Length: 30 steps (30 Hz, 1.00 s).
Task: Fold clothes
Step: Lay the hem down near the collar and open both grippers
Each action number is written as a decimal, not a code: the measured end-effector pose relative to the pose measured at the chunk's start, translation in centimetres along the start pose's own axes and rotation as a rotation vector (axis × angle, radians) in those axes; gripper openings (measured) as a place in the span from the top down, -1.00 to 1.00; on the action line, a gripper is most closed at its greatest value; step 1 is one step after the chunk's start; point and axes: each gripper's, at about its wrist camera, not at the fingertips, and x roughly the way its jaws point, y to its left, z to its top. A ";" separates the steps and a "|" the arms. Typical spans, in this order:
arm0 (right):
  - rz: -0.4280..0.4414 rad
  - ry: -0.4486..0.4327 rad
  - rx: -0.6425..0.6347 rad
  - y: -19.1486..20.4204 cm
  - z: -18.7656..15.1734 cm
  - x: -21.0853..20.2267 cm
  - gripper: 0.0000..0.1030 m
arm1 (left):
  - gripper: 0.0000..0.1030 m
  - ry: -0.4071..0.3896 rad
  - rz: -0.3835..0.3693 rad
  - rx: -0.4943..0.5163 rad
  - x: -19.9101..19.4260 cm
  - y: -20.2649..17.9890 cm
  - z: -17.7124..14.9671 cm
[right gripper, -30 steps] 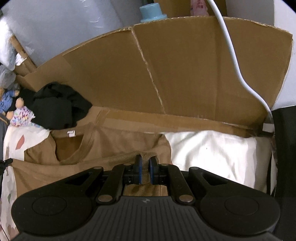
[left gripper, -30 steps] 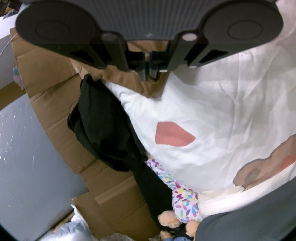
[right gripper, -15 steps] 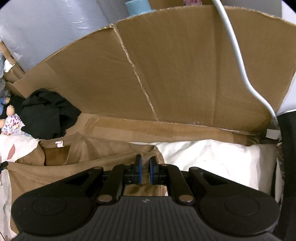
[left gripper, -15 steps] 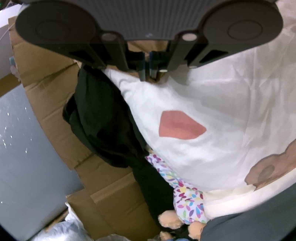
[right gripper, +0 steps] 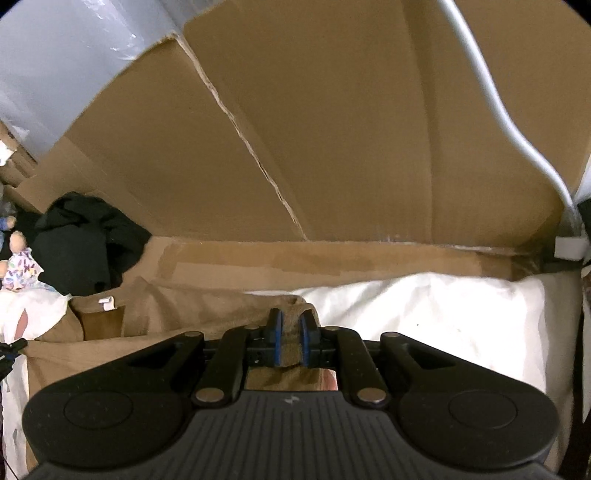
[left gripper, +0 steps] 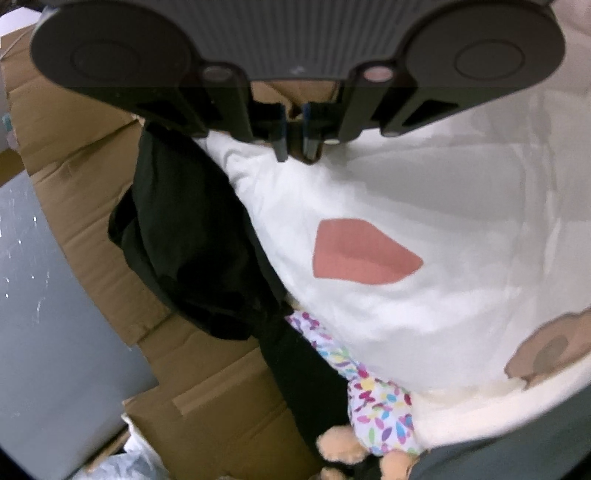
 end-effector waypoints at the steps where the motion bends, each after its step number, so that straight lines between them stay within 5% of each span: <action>1: 0.000 -0.004 -0.002 0.0 0.0 -0.2 0.70 | 0.60 -0.003 0.005 0.004 -0.3 0.0 0.1; 6: -0.028 -0.041 -0.003 -0.2 0.2 -2.0 0.26 | 0.51 -0.007 0.033 0.070 -1.9 -0.5 0.3; 11: -0.074 -0.013 -0.110 0.2 -0.5 -2.2 0.26 | 0.48 0.048 0.087 0.179 -2.2 -0.5 -0.5; 15: -0.139 0.037 -0.203 0.4 -1.9 -1.5 0.03 | 0.46 0.063 0.115 0.230 -1.8 -0.5 -0.9; 22: -0.168 0.039 -0.271 0.7 -2.8 -0.4 0.03 | 0.45 0.073 0.140 0.304 -1.0 -0.5 -1.3; 30: -0.129 0.042 -0.317 1.4 -3.4 1.1 0.02 | 0.20 0.057 0.138 0.385 0.7 -1.4 -2.1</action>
